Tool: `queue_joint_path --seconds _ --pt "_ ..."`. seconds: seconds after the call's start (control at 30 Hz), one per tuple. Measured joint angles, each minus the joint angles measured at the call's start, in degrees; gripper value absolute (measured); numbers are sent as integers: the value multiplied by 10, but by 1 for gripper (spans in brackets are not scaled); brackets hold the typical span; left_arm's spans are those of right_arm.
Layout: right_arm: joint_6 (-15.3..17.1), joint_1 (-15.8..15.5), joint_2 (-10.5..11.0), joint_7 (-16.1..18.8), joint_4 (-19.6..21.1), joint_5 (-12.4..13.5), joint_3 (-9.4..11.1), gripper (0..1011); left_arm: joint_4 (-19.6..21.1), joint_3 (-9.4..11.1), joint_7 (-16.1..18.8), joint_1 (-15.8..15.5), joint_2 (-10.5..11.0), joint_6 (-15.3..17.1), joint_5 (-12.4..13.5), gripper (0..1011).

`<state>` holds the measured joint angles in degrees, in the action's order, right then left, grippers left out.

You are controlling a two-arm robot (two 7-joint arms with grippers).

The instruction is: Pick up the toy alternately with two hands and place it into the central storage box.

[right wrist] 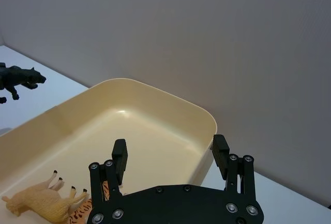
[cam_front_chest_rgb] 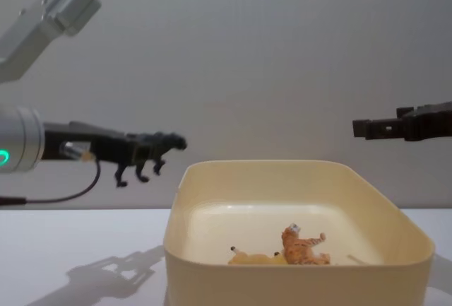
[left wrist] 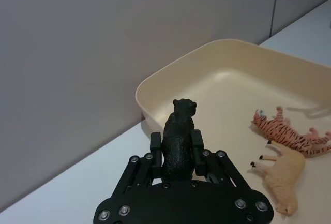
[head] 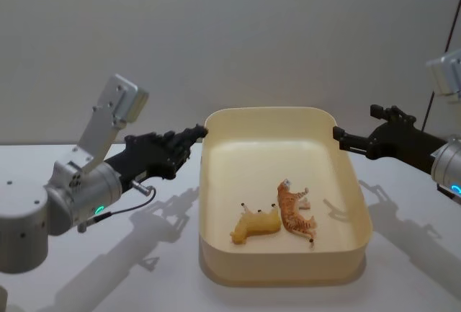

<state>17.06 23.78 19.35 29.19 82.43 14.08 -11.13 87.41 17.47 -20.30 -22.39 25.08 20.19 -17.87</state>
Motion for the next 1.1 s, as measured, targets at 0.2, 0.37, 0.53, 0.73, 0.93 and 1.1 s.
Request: queue_joint_path --seconds 0.2,0.37,0.53,0.73,0.93,1.1 --pt "0 0 0 0 0 0 0 1001 -14 0 -52 -28 -8 -10 5 304" --pt "0 0 0 0 0 0 0 1001 -28 2 -95 -49 -15 -15 11 304" --pt "0 0 0 0 0 0 0 1001 -52 8 -147 -77 -26 -17 20 304" --pt "0 0 0 0 0 0 0 1001 -86 16 -212 -110 -40 -18 37 304" --pt "0 0 0 0 0 0 0 1001 -129 26 -277 -147 -57 -22 62 304" --pt "0 0 0 0 0 0 0 1001 -168 36 -327 -178 -71 -29 84 392"
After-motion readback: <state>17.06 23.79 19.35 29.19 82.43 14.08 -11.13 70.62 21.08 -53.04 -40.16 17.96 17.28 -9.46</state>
